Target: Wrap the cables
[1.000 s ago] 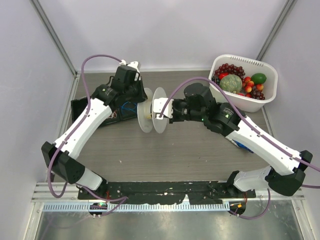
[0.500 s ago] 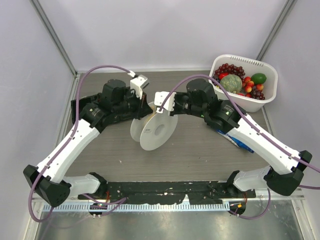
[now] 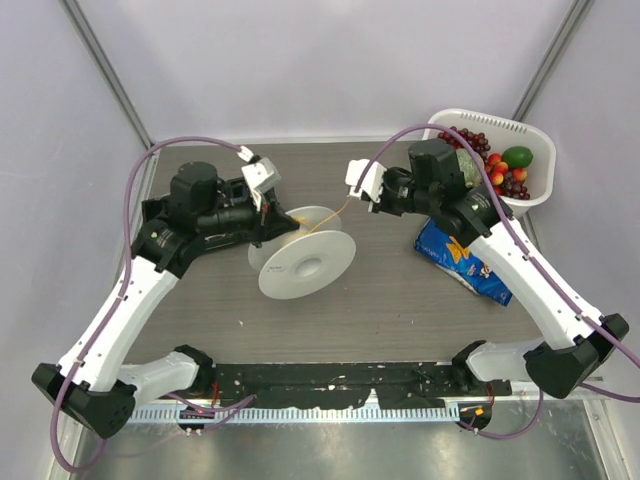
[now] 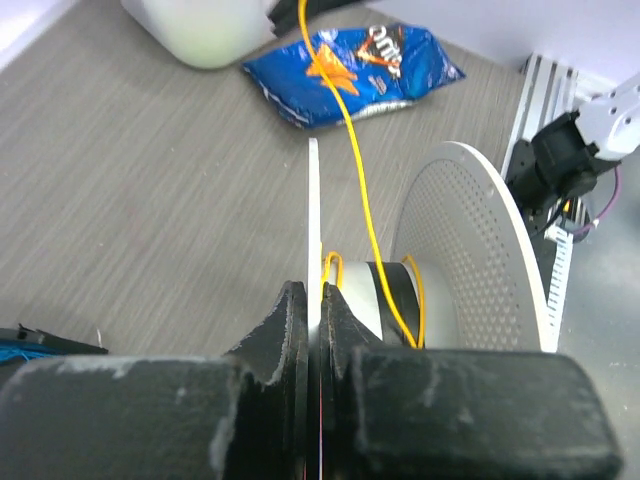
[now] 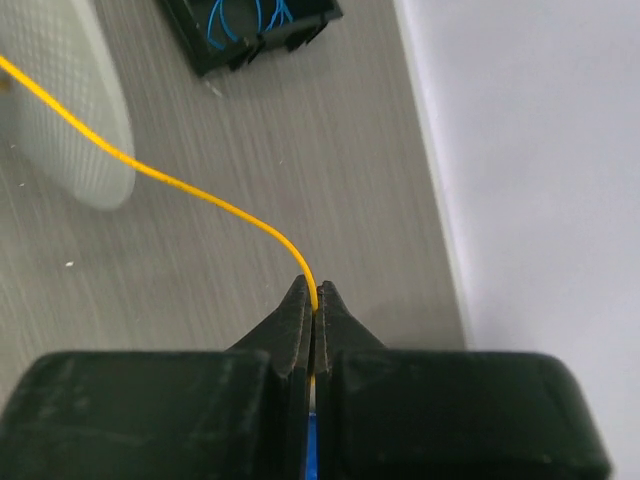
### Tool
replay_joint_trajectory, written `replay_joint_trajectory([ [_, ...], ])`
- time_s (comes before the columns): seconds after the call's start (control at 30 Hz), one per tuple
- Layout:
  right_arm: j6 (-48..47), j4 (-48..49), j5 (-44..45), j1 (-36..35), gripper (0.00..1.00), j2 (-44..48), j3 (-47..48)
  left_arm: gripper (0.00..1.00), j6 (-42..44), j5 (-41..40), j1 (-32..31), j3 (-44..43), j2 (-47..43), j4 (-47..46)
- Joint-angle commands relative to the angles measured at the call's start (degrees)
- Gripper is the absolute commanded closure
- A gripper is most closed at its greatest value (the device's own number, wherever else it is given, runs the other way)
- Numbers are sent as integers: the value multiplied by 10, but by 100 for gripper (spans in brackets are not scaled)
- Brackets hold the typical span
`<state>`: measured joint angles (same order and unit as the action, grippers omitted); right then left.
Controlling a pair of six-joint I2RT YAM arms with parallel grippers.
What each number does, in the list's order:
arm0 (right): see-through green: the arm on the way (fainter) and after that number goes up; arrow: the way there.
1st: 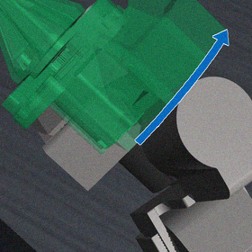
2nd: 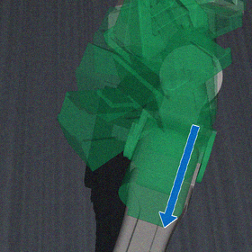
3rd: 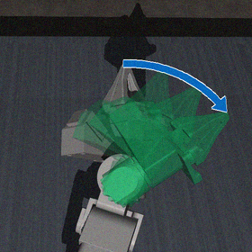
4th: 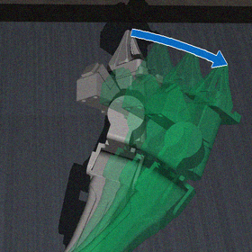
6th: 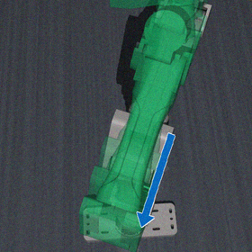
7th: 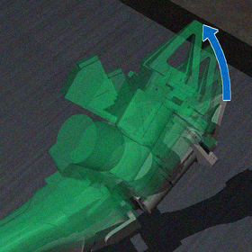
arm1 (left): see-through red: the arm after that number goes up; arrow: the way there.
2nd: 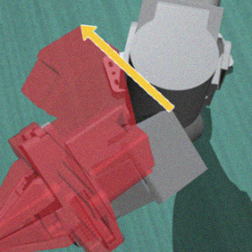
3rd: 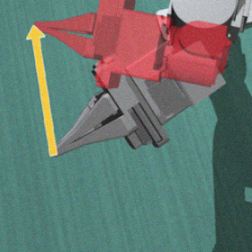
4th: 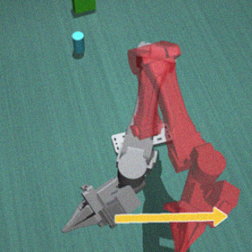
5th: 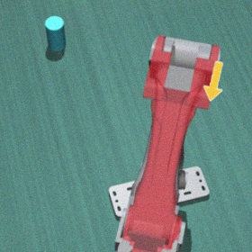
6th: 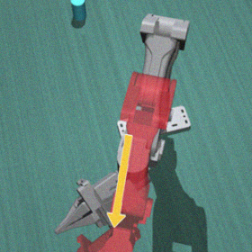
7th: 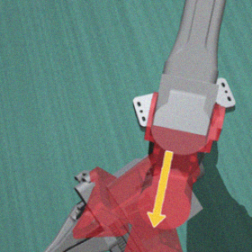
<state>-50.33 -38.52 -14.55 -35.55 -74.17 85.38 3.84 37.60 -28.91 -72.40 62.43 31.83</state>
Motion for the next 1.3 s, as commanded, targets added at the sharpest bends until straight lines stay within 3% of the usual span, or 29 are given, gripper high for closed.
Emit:
replay_joint_trajectory([
  [0.0,35,-3,-94,43,99,27,-21,100,-34,109,53,-44,-4,-92],
  [0.17,68,12,-149,44,99,48,-42,100,-34,146,73,-83,15,-90],
  [0.37,109,67,-182,44,99,90,-85,100,-97,200,76,-124,30,-127],
  [0.4,121,80,-187,45,96,97,-99,100,-102,209,75,-128,31,-132],
  [0.43,126,103,-189,44,83,114,-107,100,-102,219,76,-131,31,-135],
  [0.5,140,130,-191,44,67,137,-125,100,-82,224,77,-138,31,-126],
  [0.63,147,131,-191,44,52,163,-141,100,-9,232,79,-161,43,-73],
  [0.7,146,120,-184,45,50,176,-149,100,18,229,82,-168,46,-55],
  [0.87,134,94,-175,44,39,216,-174,100,27,248,92,-182,66,-46],
  [1.13,131,81,-178,44,37,255,-201,100,15,301,93,-194,87,-56],
  [1.27,187,89,-201,44,40,266,-225,100,-34,302,94,-192,95,-102],
])
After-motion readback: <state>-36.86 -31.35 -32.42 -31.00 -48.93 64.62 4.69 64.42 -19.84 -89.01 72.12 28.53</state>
